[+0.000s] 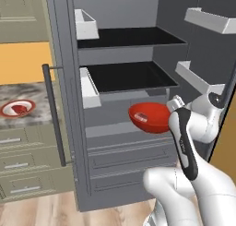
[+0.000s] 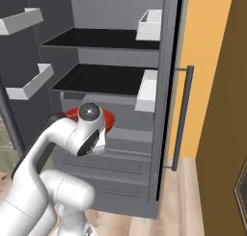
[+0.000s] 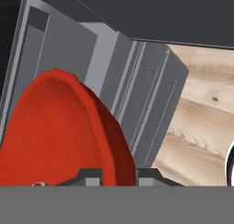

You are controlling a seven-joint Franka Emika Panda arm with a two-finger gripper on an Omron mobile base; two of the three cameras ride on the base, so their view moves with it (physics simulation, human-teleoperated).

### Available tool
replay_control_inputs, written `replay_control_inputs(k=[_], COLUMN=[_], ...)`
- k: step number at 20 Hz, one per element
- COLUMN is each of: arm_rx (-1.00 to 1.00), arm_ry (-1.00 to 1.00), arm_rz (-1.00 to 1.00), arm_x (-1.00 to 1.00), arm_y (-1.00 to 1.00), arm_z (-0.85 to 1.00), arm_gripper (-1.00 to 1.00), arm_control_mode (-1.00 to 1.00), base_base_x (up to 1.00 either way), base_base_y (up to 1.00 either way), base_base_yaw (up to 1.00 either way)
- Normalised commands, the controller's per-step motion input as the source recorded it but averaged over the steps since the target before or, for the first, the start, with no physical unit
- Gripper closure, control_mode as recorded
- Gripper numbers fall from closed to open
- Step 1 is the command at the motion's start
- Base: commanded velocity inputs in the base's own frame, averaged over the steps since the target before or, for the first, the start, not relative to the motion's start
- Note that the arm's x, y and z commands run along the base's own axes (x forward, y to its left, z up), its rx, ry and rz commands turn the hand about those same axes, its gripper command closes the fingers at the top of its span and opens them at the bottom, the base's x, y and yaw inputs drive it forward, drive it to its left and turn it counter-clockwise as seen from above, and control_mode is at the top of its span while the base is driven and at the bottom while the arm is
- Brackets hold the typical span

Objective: Place one of the steaks on the plate and the other in the bowl. Then place the bowl in the fridge.

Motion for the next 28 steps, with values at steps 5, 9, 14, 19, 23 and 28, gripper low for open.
replay_control_inputs(k=[5,9,14,19,23,28], arm_rx=[0.00,0.00,0.00,0.00,-0.03,-0.01], arm_ry=[0.00,0.00,0.00,-0.05,-0.13,-0.03], arm_rz=[0.00,0.00,0.00,0.00,-0.03,-0.14], arm_x=[0.00,0.00,0.00,0.09,0.41,0.81], arm_y=[0.00,0.00,0.00,0.11,0.00,-0.02], arm_z=[0.00,0.00,0.00,0.02,0.36,0.71], arm_gripper=[1.00,1.00,1.00,1.00,1.00,1.00], arm_control_mode=[1.00,1.00,1.00,-1.00,-1.00,-1.00], base_base_x=[0.64,0.36,0.27,0.05,0.00,0.00], base_base_y=[0.02,0.02,0.08,0.02,0.00,0.00], base_base_yaw=[0.00,0.00,0.00,0.00,0.00,0.00])
